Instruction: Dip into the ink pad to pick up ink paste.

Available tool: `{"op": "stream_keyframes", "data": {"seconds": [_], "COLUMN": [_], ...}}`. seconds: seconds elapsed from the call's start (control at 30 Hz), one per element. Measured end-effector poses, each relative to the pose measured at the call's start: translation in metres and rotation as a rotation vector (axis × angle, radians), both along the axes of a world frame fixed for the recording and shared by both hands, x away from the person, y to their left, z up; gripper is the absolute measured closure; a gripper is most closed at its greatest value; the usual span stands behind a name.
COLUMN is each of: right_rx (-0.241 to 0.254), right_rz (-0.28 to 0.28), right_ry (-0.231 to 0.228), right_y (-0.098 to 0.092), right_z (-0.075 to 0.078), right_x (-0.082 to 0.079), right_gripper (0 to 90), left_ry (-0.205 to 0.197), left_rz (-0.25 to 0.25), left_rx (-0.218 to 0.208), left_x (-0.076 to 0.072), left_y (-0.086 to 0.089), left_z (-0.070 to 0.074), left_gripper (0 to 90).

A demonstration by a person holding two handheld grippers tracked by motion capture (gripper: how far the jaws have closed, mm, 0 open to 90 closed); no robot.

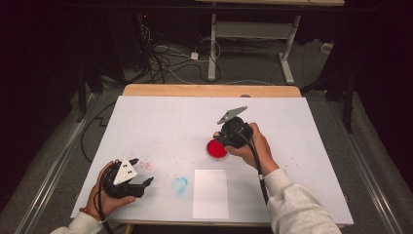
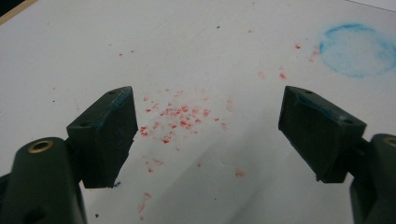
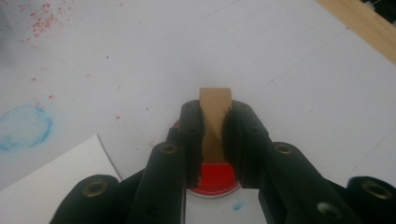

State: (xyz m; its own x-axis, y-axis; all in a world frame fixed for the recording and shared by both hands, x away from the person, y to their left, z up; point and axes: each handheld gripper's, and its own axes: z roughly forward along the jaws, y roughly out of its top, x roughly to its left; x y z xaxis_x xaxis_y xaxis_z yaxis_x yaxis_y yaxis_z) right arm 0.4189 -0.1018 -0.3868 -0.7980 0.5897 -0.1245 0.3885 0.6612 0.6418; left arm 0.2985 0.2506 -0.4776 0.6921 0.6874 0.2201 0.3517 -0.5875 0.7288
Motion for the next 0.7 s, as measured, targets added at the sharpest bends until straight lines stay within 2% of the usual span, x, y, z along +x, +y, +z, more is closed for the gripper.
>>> {"op": "stream_keyframes", "data": {"seconds": [0.13, 0.27, 0.47, 0.6, 0.7], "right_rx": [0.005, -0.005, -0.028, -0.044, -0.055], "right_rz": [-0.003, -0.002, -0.007, -0.020, -0.023], "right_ry": [-0.016, -0.013, 0.020, 0.059, 0.083], "right_y": [0.001, 0.004, 0.006, 0.008, 0.009], "right_z": [0.005, 0.002, -0.019, -0.038, -0.047], "right_x": [-0.003, -0.003, 0.003, 0.009, 0.011], "right_gripper": [76.4, 76.4, 76.5, 76.5, 76.5], "left_ry": [-0.011, -0.011, -0.001, 0.000, 0.002], "left_rz": [-0.004, -0.005, 0.001, 0.000, 0.001], "left_rx": [0.004, 0.004, 0.005, 0.005, 0.008], "left_x": [0.001, 0.000, 0.000, 0.000, 0.000], "left_y": [0.000, 0.000, 0.000, 0.000, 0.000], "left_z": [0.000, 0.000, 0.000, 0.000, -0.001], "left_gripper": [18.9, 18.9, 18.9, 18.9, 18.9]}}
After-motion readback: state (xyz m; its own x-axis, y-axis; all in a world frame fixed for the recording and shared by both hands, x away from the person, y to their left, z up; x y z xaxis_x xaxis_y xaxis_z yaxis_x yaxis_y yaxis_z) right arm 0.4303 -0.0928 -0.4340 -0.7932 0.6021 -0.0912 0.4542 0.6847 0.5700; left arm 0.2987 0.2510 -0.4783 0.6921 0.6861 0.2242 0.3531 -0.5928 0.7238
